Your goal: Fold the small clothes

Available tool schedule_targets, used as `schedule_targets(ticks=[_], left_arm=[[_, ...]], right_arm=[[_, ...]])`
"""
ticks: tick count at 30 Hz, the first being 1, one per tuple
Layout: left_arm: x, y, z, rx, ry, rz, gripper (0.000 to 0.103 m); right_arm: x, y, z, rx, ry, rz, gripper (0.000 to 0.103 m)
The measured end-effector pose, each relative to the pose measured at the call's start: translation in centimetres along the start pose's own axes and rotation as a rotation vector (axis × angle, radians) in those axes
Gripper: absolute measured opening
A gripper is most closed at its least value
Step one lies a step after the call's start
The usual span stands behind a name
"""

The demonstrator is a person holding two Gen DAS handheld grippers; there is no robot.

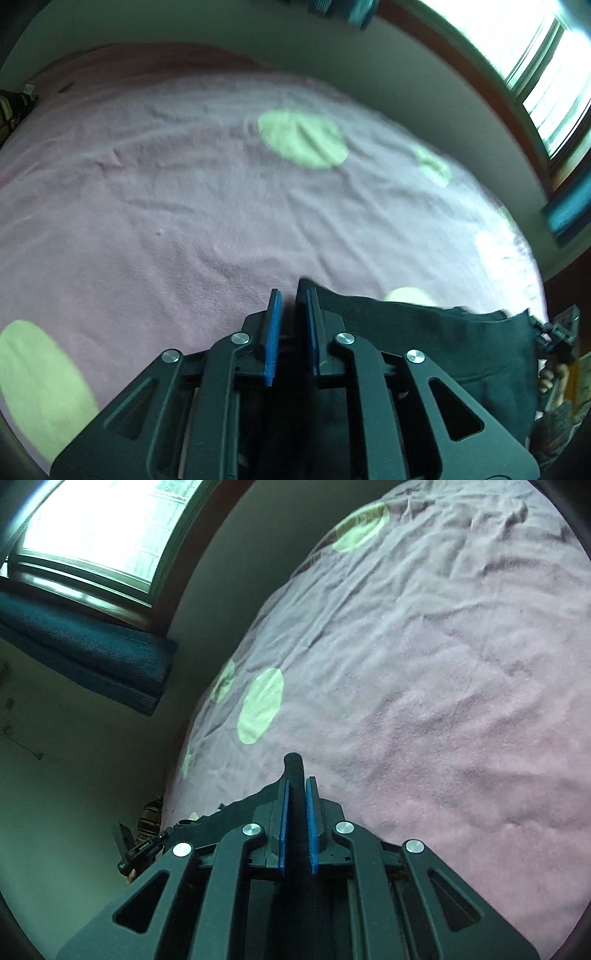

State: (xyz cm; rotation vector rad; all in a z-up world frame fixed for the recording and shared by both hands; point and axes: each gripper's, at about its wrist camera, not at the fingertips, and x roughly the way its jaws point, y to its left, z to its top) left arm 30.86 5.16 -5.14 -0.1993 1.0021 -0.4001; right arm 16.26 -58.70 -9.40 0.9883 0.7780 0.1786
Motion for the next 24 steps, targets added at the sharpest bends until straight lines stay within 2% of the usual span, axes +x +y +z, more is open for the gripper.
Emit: schedule_targets(ticks=[1,2,4,5,7,11,12,15,18,19,20,22,23,24], left_arm=[[-1.6,0.2,-0.4,-0.013,-0.018,-0.028,0.023],[-3.1,0.5,-0.8,-0.031,-0.03,-0.049,0.038],[-6.0,1.3,-2.5,-0.082,-0.047,-0.088,0.053],[-7.3,1.7,-3.5,-0.1,-0.058,-0.103,0.054],[-10.3,2.3,-6.5,-0.135,-0.091,-0.088,0.056],[-14.4,3.3,-13.4,-0.203,-0.091,-0.082,0.063],[-14.9,3.4,-15.0,-0.227,-0.081,-0.098,0.063],[-15.3,3.3,-17.9,-0.277,-0.071,-0.14,0.064],[-14.7,2.3,-19.2,-0.288,-0.077,-0.155,0.073],[-14.5,2.0,-19.1,-0.288,-0.089,-0.14,0.075],[-14.2,1.8,-19.0,-0.29,-0.098,-0.127,0.075],[-13.6,1.5,-18.7,-0.287,-0.121,-0.072,0.072],[-13.3,1.5,-18.6,-0.287,-0.118,-0.022,0.056],[-12.7,1.6,-18.6,-0.289,-0.09,0.041,0.049]], right_arm=[[-1.3,0.6,-0.6,-0.007,-0.011,-0.002,0.02],[-2.6,1.2,-1.6,-0.015,-0.021,-0.017,0.036],[-5.6,2.1,-4.3,-0.045,-0.029,-0.051,0.048],[-6.9,2.2,-5.8,-0.05,-0.029,-0.066,0.054],[-8.9,1.9,-8.8,-0.035,-0.033,-0.101,0.059],[-11.1,-0.3,-14.2,0.055,-0.008,-0.094,0.06],[-11.2,-0.8,-15.4,0.07,0.001,-0.126,0.06],[-10.8,-1.8,-17.3,0.108,0.012,-0.158,0.06],[-10.7,-2.1,-17.8,0.137,-0.031,-0.144,0.06],[-10.4,-1.7,-17.7,0.124,-0.034,-0.144,0.056],[-10.2,-1.7,-17.8,0.126,-0.028,-0.121,0.037],[-10.1,-1.3,-17.8,0.11,-0.028,-0.138,0.029],[-10.3,-0.8,-17.9,0.063,-0.033,-0.158,0.022],[-10.4,-0.7,-17.8,0.049,-0.036,-0.166,0.021]])
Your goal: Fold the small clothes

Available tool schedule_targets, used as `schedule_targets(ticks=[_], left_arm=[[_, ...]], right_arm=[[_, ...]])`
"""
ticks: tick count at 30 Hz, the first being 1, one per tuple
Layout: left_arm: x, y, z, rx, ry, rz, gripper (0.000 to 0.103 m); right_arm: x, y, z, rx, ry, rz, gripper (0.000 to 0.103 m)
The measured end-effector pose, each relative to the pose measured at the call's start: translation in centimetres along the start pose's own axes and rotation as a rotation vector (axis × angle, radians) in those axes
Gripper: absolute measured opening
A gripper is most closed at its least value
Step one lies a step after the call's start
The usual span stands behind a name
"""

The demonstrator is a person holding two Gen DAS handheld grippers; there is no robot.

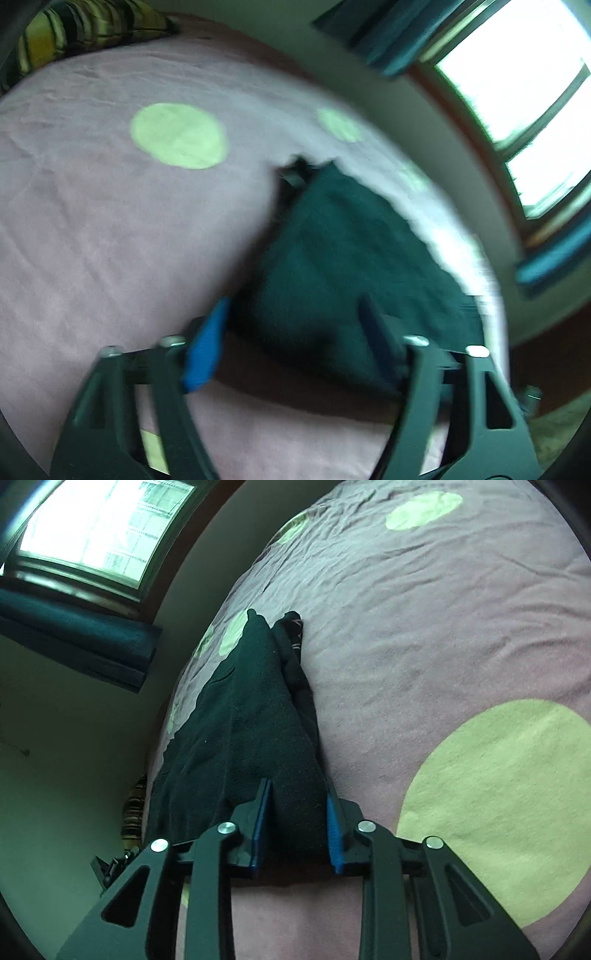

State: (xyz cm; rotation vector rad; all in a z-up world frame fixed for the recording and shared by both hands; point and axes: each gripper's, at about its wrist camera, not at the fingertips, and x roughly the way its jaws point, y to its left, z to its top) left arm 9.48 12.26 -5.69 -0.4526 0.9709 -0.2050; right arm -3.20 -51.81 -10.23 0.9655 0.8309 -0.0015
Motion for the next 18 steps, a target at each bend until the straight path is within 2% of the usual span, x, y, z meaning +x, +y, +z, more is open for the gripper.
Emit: schedule_targets(ticks=[1,3,4,6,7,8,9,12,13,16,18], left_arm=[[1.1,0.3,-0.2,-0.021,0.039,0.019,0.049],[1.6,0.9,-0.5,-0.045,0.043,0.011,0.051],[1.7,0.8,-0.5,-0.026,0.036,0.019,0.052],[1.6,0.4,-0.5,0.021,0.018,0.046,0.056],[1.6,0.4,-0.5,0.034,0.014,0.052,0.057],[1.6,0.5,-0.5,0.033,0.014,0.045,0.057],[1.4,0.7,-0.6,0.027,0.016,0.036,0.058],[1.2,1.5,-0.7,0.001,0.027,-0.006,0.058],[0.9,1.7,-0.8,-0.012,0.026,-0.016,0.058],[-0.2,1.7,-1.1,-0.015,0.01,-0.009,0.058],[-1.1,1.4,-1.4,0.002,-0.009,-0.007,0.058]], right_arm=[[0.0,-0.1,-0.1,0.004,0.001,0.002,0.019],[-0.1,-0.7,-0.3,0.01,0.001,0.015,0.019],[0.1,-0.8,-0.3,0.016,-0.002,0.025,0.019],[0.3,-1.4,-0.2,0.046,-0.001,0.05,0.022],[0.1,-1.5,-0.1,0.052,0.002,0.05,0.028],[-0.3,-1.6,-0.2,0.055,0.0,0.035,0.034],[-0.9,-1.3,-0.3,0.054,-0.01,0.003,0.036],[-3.3,1.2,-0.8,0.007,-0.106,-0.135,0.036],[-3.9,2.5,-1.0,-0.018,-0.134,-0.139,0.036],[-4.0,7.3,-1.6,-0.087,-0.137,-0.008,0.039],[-1.9,11.5,-2.1,-0.152,-0.067,0.106,0.044]])
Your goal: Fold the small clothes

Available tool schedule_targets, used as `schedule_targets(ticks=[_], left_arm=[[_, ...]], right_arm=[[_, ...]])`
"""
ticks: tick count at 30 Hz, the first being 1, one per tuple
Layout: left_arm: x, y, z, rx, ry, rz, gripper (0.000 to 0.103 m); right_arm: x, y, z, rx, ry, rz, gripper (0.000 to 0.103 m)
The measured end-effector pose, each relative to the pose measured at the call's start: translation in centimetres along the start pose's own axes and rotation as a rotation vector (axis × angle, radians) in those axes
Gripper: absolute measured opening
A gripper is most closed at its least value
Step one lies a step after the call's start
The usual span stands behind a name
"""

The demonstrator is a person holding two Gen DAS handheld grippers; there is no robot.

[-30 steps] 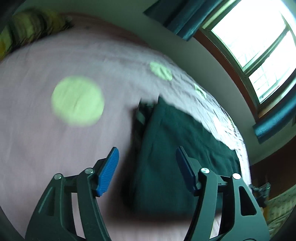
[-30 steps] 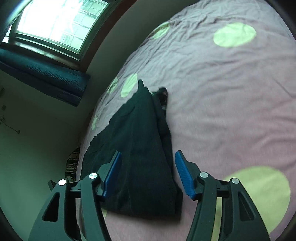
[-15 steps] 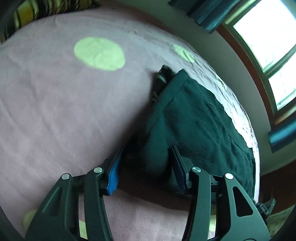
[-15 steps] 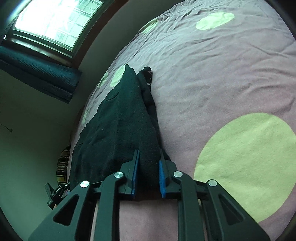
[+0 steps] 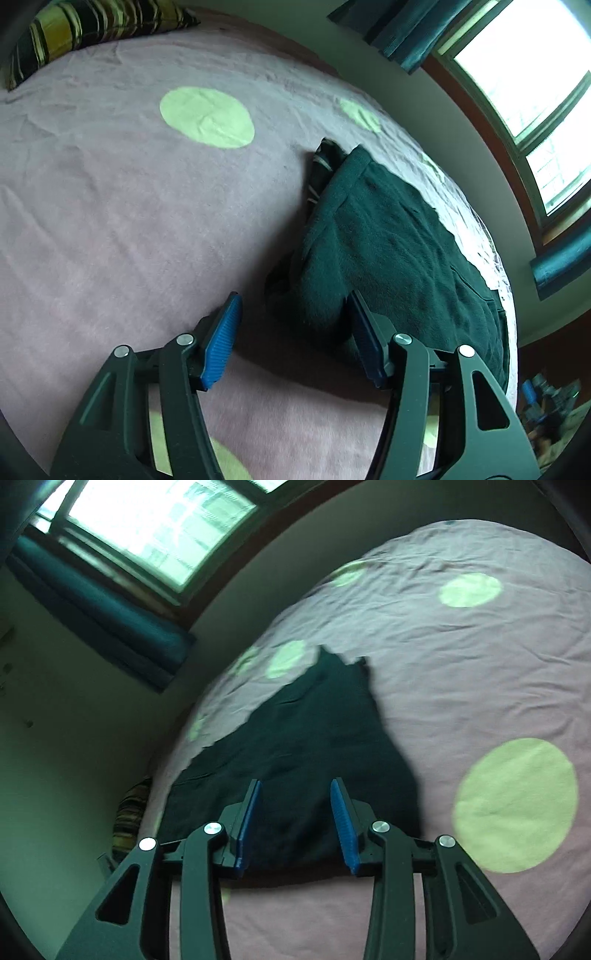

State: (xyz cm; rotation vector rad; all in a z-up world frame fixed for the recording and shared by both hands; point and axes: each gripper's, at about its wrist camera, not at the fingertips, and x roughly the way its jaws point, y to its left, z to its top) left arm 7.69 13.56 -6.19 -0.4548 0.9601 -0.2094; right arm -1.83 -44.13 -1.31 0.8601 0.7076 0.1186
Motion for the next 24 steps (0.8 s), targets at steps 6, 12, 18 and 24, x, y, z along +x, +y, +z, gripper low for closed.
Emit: schedule_targets(ticks=[6,12,18,24], left_arm=[[-2.9,-1.2,-0.5,0.101,-0.078,0.023,0.073],[-3.9,-1.2,-0.4,0.146,-0.106,0.021,0.086],[-3.7,-0.8,-0.2,0.143,-0.106,-0.01,0.093],[-2.7,-0.2,-0.2,0.124,-0.059,-0.029,0.093]], right_arm=[[11.1,8.2,-1.2,-0.095,0.249,0.212,0.048],[21.5,5.9,-4.4,-0.051,0.438,0.048,0.049],[18.3,7.2,-3.5,-0.044,0.411,0.057,0.044],[17.7,9.6,-0.6,-0.085,0.32,0.07,0.057]])
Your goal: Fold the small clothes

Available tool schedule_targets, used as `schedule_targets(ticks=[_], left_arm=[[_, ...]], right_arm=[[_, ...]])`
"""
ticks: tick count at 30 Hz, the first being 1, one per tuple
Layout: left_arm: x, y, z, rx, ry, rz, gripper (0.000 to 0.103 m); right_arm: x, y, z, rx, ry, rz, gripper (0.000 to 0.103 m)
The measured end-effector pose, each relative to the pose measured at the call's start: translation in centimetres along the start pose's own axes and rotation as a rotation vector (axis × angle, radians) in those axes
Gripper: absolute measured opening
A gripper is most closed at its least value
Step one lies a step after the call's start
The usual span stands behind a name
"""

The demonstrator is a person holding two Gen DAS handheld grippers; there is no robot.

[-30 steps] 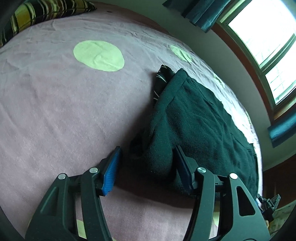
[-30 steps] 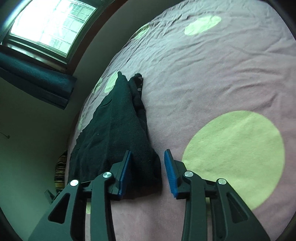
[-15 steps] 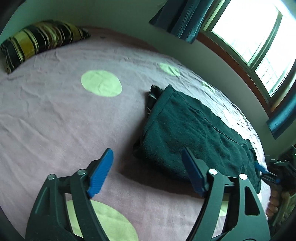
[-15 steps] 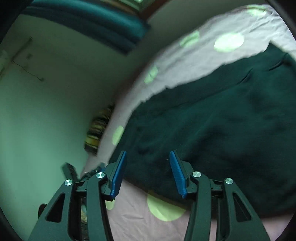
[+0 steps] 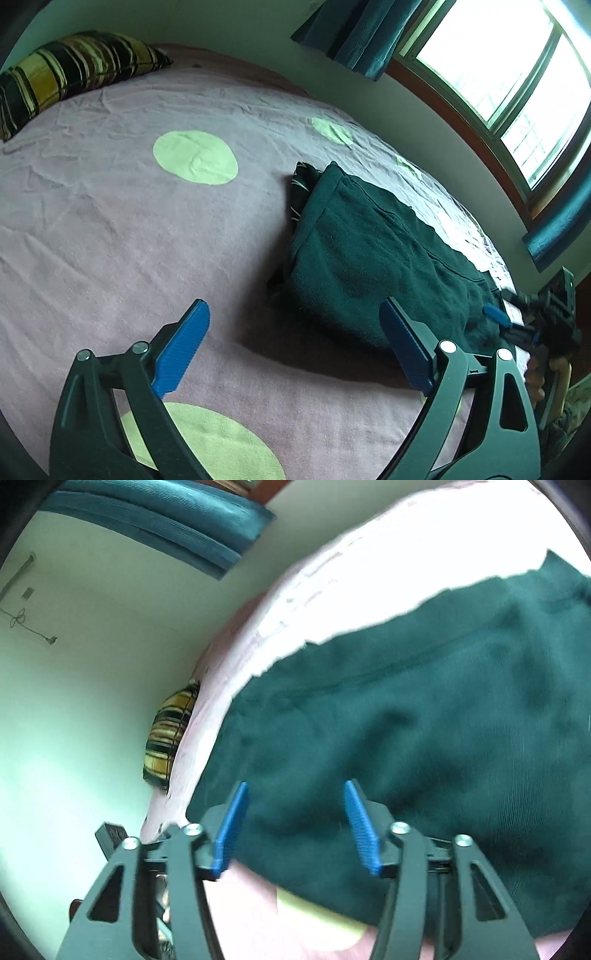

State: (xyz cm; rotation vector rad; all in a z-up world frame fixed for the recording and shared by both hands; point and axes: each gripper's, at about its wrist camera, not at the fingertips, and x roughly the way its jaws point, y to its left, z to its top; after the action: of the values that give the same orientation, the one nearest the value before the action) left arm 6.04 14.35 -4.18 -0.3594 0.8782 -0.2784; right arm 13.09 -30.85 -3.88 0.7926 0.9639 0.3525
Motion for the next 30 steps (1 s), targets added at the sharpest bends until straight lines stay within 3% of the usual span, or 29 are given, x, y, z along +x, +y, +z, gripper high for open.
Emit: schedule_targets(ticks=[5,7,11,14,16,18,20,25,30], left_arm=[[0.4,0.6,-0.1,-0.025,0.02,-0.012,0.093],[0.3,0.4,-0.2,-0.016,0.013,-0.025,0.093],[-0.3,-0.5,-0.1,0.038,-0.007,-0.018,0.093],[-0.6,-0.7,0.0,0.057,-0.018,-0.02,0.093],[-0.5,-0.4,0.3,0.038,-0.017,-0.028,0.093],[-0.2,-0.1,0.5,0.02,-0.005,-0.039,0.093],[0.2,0.2,0.9,0.011,0.002,-0.032,0.093],[1.2,1.0,3.0,-0.004,0.06,-0.095,0.093],[4.4,2.4,6.1,-0.016,0.162,-0.199,0.093]], right_arm=[[5.5,-2.1,1.6,0.074,0.072,-0.091,0.058],[6.6,-2.4,1.6,0.041,0.049,-0.088,0.058],[5.9,-0.4,2.0,0.016,0.038,-0.129,0.062],[4.9,0.9,2.9,0.008,-0.009,-0.089,0.062],[6.1,0.9,3.5,0.001,0.022,-0.113,0.064],[9.2,-0.9,4.0,0.042,0.109,-0.136,0.067],[10.5,-2.1,4.4,0.05,0.117,-0.1,0.07],[7.1,-0.3,3.9,0.033,0.062,-0.031,0.074],[2.2,0.7,-0.4,-0.003,0.011,0.041,0.074]])
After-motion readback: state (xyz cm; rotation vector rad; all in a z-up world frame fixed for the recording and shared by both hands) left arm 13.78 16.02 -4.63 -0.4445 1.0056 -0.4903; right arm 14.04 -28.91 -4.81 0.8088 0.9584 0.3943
